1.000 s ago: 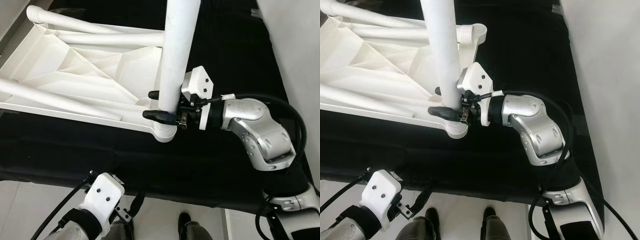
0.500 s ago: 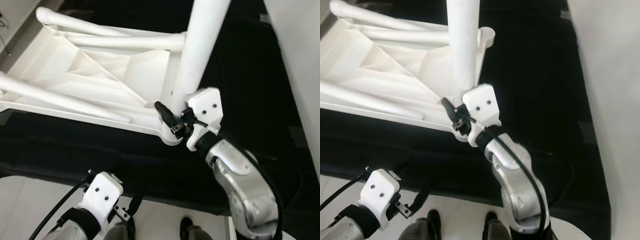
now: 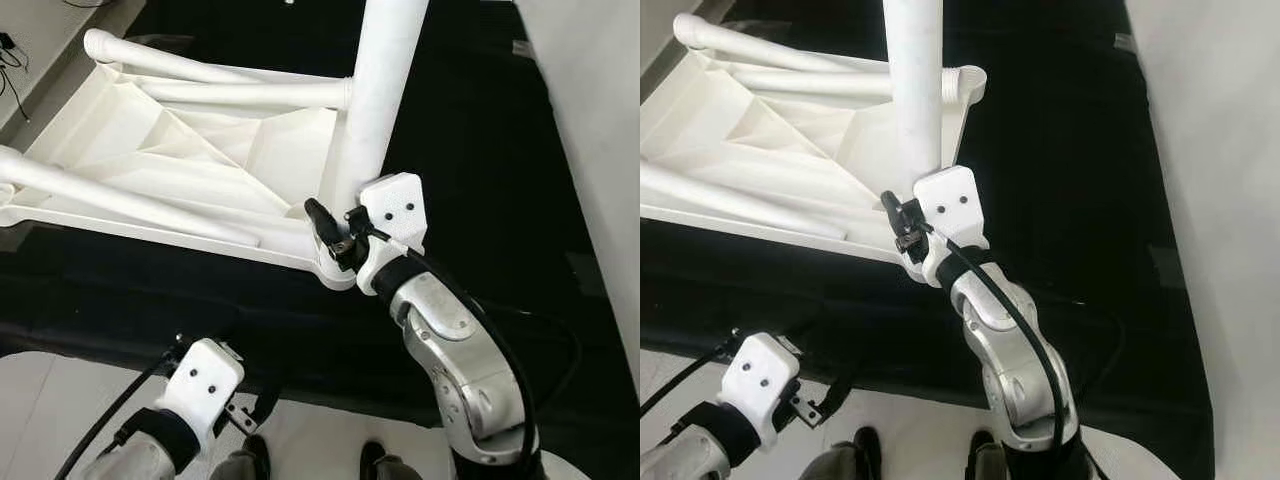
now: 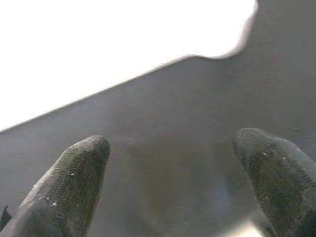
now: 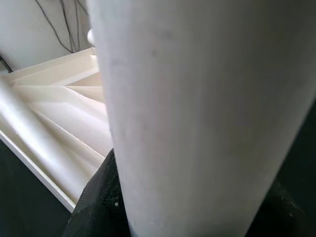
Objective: Building children table
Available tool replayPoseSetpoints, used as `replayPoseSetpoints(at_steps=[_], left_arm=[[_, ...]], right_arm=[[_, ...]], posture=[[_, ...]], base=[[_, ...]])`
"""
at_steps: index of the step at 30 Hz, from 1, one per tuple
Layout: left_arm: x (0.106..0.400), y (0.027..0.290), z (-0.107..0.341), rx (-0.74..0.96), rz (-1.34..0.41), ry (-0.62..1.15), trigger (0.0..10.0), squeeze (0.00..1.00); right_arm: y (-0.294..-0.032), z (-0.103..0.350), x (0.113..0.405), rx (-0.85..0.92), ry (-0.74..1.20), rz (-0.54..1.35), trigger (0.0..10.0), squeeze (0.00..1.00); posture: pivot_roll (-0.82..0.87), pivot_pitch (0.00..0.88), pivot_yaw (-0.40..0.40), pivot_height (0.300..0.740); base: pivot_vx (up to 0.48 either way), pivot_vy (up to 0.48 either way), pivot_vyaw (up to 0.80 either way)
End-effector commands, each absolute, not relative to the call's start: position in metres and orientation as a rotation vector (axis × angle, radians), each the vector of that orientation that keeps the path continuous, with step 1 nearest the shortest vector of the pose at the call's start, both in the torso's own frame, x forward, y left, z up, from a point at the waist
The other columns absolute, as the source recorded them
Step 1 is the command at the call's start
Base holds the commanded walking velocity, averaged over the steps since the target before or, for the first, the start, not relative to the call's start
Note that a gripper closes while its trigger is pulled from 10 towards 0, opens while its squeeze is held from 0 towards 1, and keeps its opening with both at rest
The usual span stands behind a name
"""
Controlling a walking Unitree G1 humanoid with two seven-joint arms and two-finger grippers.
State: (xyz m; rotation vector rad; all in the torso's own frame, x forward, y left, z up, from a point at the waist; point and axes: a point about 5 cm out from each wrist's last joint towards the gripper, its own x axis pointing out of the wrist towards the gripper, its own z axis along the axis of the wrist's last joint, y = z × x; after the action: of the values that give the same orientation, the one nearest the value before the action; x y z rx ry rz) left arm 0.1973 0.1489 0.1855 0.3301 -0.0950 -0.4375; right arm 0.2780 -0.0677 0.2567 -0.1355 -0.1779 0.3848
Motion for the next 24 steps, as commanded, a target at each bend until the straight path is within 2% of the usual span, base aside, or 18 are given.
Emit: replayPoseSetpoints(at_steps=[1, 2, 7, 8, 10, 11, 13, 15, 18, 24], left_arm=[[0.202, 0.155, 0.189, 0.314, -0.395, -0.110, 10.0, 0.00], [0.218, 0.156, 0.214, 0.286, -0.375, -0.203, 10.0, 0.00], [0.218, 0.156, 0.214, 0.286, -0.375, -0.203, 10.0, 0.00], [0.225, 0.154, 0.231, 0.270, -0.390, -0.266, 10.0, 0.00], [0.225, 0.154, 0.231, 0.270, -0.390, -0.266, 10.0, 0.00], [0.238, 0.144, 0.264, 0.247, -0.462, -0.385, 10.0, 0.00], [0.252, 0.121, 0.316, 0.227, -0.630, -0.556, 10.0, 0.00], [0.252, 0.121, 0.316, 0.227, -0.630, -0.556, 10.0, 0.00], [0.262, 0.102, 0.346, 0.191, -0.772, -0.635, 10.0, 0.00], [0.275, 0.086, 0.375, 0.151, -0.900, -0.682, 10.0, 0.00]], right_arm=[[-0.083, 0.212, 0.291, -0.162, 0.076, 0.277, 10.0, 0.00], [-0.082, 0.213, 0.294, -0.164, 0.069, 0.274, 10.0, 0.00], [-0.082, 0.213, 0.294, -0.164, 0.069, 0.274, 10.0, 0.00], [-0.082, 0.214, 0.295, -0.165, 0.065, 0.276, 10.0, 0.00], [-0.082, 0.214, 0.295, -0.165, 0.065, 0.276, 10.0, 0.00], [-0.079, 0.214, 0.297, -0.161, 0.058, 0.286, 10.0, 0.00], [-0.073, 0.216, 0.301, -0.154, 0.043, 0.306, 10.0, 0.00], [-0.073, 0.216, 0.301, -0.154, 0.043, 0.306, 10.0, 0.00], [-0.068, 0.217, 0.303, -0.149, 0.035, 0.323, 10.0, 0.00], [-0.060, 0.218, 0.304, -0.142, 0.025, 0.339, 10.0, 0.00]], posture=[[-0.03, 0.317, 0.000, 0.740], [-0.03, 0.305, 0.000, 0.740], [-0.03, 0.305, 0.000, 0.740], [-0.03, 0.305, 0.000, 0.740], [-0.03, 0.305, 0.000, 0.740], [-0.03, 0.266, 0.003, 0.740], [-0.03, 0.253, 0.005, 0.740], [-0.03, 0.253, 0.005, 0.740], [-0.03, 0.234, 0.012, 0.740], [-0.03, 0.229, 0.021, 0.740]], base=[[0.000, 0.000, 0.00], [0.000, 0.000, 0.00], [0.000, 0.000, 0.00], [0.000, 0.000, 0.00], [0.000, 0.000, 0.00], [0.000, 0.000, 0.00], [0.000, 0.000, 0.00], [0.000, 0.000, 0.00], [0.000, 0.000, 0.00], [0.000, 0.000, 0.00]])
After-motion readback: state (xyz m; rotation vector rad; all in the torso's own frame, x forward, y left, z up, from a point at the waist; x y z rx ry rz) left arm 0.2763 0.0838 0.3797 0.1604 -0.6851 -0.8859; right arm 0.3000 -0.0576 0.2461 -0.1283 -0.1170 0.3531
